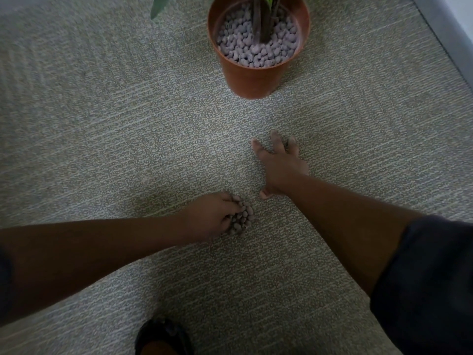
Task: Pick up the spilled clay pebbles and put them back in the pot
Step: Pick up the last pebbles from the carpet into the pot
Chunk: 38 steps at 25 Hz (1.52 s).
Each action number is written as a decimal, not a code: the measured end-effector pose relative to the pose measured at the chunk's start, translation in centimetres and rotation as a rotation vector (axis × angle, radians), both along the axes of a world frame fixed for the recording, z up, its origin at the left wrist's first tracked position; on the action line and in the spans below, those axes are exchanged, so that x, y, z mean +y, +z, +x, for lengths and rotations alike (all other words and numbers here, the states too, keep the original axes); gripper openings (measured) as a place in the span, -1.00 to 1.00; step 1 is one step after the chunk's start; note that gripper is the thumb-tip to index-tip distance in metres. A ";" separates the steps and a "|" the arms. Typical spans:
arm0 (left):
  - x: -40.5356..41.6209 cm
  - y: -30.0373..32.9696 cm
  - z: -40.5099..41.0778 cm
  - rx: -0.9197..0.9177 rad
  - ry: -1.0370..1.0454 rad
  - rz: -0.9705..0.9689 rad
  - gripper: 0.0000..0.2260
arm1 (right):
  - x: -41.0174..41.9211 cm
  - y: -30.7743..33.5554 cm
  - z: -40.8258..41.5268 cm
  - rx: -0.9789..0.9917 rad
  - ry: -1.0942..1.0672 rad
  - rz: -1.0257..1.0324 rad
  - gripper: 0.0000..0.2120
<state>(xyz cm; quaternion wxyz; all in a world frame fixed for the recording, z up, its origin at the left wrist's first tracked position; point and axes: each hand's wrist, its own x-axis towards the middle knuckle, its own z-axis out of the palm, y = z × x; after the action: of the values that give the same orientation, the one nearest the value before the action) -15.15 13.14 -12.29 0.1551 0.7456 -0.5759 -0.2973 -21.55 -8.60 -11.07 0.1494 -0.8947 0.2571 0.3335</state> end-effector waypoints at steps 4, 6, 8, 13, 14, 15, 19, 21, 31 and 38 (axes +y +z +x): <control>-1.0 0.0 0.5 -0.017 0.009 0.037 -0.98 | 0.0 0.0 0.0 -0.004 0.004 -0.001 0.33; -1.4 -0.3 0.9 0.008 -0.001 0.020 -0.94 | 0.0 0.0 0.0 -0.006 0.005 -0.001 0.33; -1.7 -0.3 2.0 0.261 0.214 0.112 -0.92 | -0.1 0.0 -0.1 -0.008 0.005 -0.004 0.33; -3.3 1.9 6.3 1.602 0.822 0.348 -0.88 | -0.1 -0.1 0.0 -0.004 0.000 -0.003 0.33; -3.8 2.8 6.9 1.708 0.758 0.343 -0.88 | 0.0 -0.1 0.0 -0.004 -0.003 -0.004 0.33; -4.3 3.9 7.3 1.785 0.699 0.335 -0.88 | 0.0 -0.2 0.0 -0.004 -0.005 -0.005 0.33; -7.6 8.7 9.1 1.879 0.601 0.177 -0.85 | 0.1 -0.4 0.0 -0.008 -0.014 -0.013 0.34; -10.3 11.1 10.1 1.812 0.704 0.030 -0.86 | 0.0 -0.6 0.0 -0.013 -0.015 -0.011 0.35; -17.3 16.2 11.9 1.645 1.008 -0.398 -0.49 | -0.1 -0.4 -0.1 -0.009 -0.010 -0.002 0.34; -16.8 16.2 12.3 1.626 0.962 -0.466 -0.55 | 0.0 -0.5 0.0 -0.008 -0.014 -0.011 0.34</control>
<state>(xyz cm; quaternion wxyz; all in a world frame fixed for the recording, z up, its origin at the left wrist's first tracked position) -2.86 -3.67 3.91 0.7542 0.4190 0.0289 -0.5048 -21.53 -8.63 -11.55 0.1479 -0.8950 0.2647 0.3272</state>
